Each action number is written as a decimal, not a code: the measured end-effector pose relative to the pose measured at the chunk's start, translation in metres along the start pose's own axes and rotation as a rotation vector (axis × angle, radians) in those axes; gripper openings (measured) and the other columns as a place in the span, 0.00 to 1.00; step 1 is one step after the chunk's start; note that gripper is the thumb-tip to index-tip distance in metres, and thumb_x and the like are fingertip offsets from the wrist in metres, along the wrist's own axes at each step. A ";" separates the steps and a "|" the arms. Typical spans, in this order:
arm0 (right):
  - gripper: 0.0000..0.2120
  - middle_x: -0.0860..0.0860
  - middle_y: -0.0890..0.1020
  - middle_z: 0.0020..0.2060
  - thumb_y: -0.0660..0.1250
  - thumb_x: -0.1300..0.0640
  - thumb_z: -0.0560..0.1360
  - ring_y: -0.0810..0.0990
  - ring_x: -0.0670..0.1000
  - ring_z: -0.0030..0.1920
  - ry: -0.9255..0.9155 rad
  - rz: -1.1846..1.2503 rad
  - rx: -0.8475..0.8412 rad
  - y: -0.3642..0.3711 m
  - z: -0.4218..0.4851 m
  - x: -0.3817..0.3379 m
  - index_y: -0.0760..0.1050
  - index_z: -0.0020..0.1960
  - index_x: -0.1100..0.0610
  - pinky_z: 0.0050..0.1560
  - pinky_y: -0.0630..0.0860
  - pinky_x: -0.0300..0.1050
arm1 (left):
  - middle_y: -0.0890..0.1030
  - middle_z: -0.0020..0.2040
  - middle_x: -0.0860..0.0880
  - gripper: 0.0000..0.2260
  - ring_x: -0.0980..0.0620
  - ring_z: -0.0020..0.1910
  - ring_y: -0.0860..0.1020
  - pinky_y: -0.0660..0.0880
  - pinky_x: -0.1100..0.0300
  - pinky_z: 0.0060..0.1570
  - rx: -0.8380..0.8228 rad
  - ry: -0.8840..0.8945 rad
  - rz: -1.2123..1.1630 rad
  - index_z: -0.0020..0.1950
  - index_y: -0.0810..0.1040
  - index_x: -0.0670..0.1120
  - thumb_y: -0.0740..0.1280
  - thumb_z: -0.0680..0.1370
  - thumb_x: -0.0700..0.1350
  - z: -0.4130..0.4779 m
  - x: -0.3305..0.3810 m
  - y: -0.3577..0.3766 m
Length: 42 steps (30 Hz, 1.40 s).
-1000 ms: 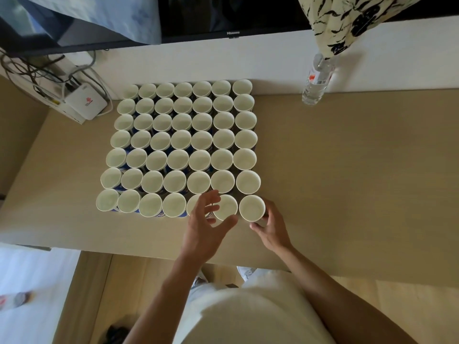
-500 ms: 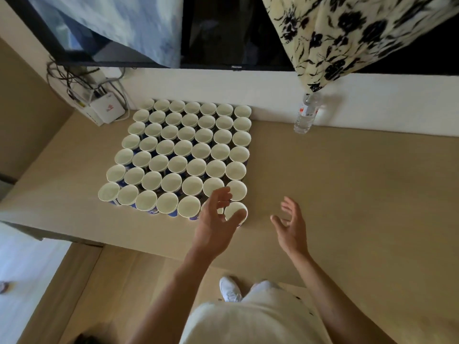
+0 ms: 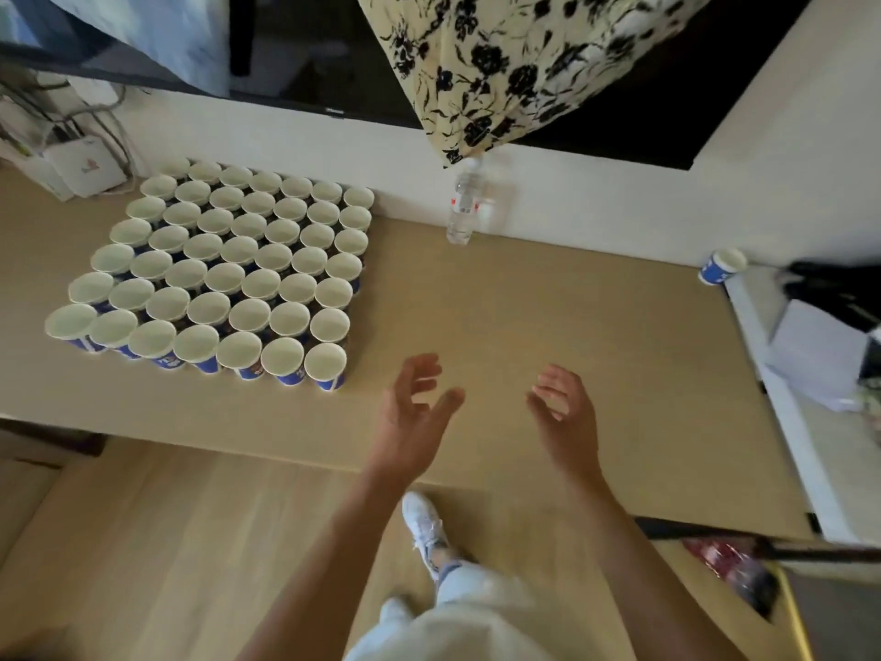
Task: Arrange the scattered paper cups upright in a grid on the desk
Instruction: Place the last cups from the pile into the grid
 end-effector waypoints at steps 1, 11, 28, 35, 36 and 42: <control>0.19 0.53 0.81 0.54 0.72 0.64 0.75 0.81 0.39 0.50 0.012 0.000 0.022 -0.018 0.001 0.004 0.73 0.65 0.58 0.44 0.76 0.29 | 0.80 0.56 0.56 0.22 0.58 0.55 0.79 0.77 0.60 0.51 -0.020 0.001 0.005 0.62 0.75 0.54 0.71 0.69 0.55 -0.003 0.002 0.016; 0.23 0.56 0.80 0.55 0.73 0.66 0.74 0.82 0.53 0.53 0.078 0.052 0.183 -0.128 0.077 0.045 0.72 0.66 0.60 0.42 0.77 0.31 | 0.79 0.57 0.55 0.20 0.57 0.57 0.78 0.78 0.51 0.55 -0.150 0.017 0.084 0.61 0.75 0.54 0.71 0.70 0.54 0.037 0.025 0.151; 0.24 0.58 0.67 0.72 0.72 0.59 0.72 0.63 0.61 0.74 0.137 -0.763 0.078 -0.324 0.417 0.151 0.72 0.65 0.65 0.66 0.70 0.57 | 0.82 0.57 0.57 0.13 0.59 0.56 0.80 0.79 0.60 0.51 -0.158 -0.130 0.189 0.59 0.79 0.53 0.73 0.76 0.44 0.130 0.025 0.369; 0.19 0.56 0.67 0.74 0.71 0.56 0.71 0.59 0.61 0.76 0.097 -1.141 -0.159 -0.329 0.485 0.186 0.78 0.60 0.62 0.69 0.68 0.57 | 0.82 0.56 0.61 0.13 0.61 0.55 0.80 0.79 0.59 0.49 -0.089 -0.154 0.241 0.57 0.78 0.57 0.75 0.74 0.48 0.129 0.016 0.384; 0.20 0.56 0.68 0.73 0.71 0.56 0.71 0.59 0.60 0.76 0.094 -1.162 -0.175 -0.329 0.489 0.188 0.77 0.60 0.62 0.69 0.67 0.56 | 0.82 0.55 0.63 0.14 0.61 0.55 0.80 0.78 0.60 0.49 -0.075 -0.160 0.237 0.57 0.79 0.57 0.74 0.73 0.51 0.128 0.015 0.383; 0.18 0.57 0.79 0.57 0.70 0.57 0.69 0.74 0.62 0.62 -0.037 -1.240 -0.191 -0.329 0.489 0.183 0.78 0.57 0.63 0.62 0.70 0.54 | 0.81 0.54 0.66 0.13 0.62 0.54 0.80 0.78 0.58 0.50 -0.027 -0.194 0.266 0.56 0.79 0.57 0.75 0.75 0.45 0.118 0.007 0.378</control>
Point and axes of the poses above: each hand's wrist, its own z-axis towards the middle knuckle, its own y-axis out of the palm, x = y × z, the point moved 4 cm from there along z, towards the middle knuckle
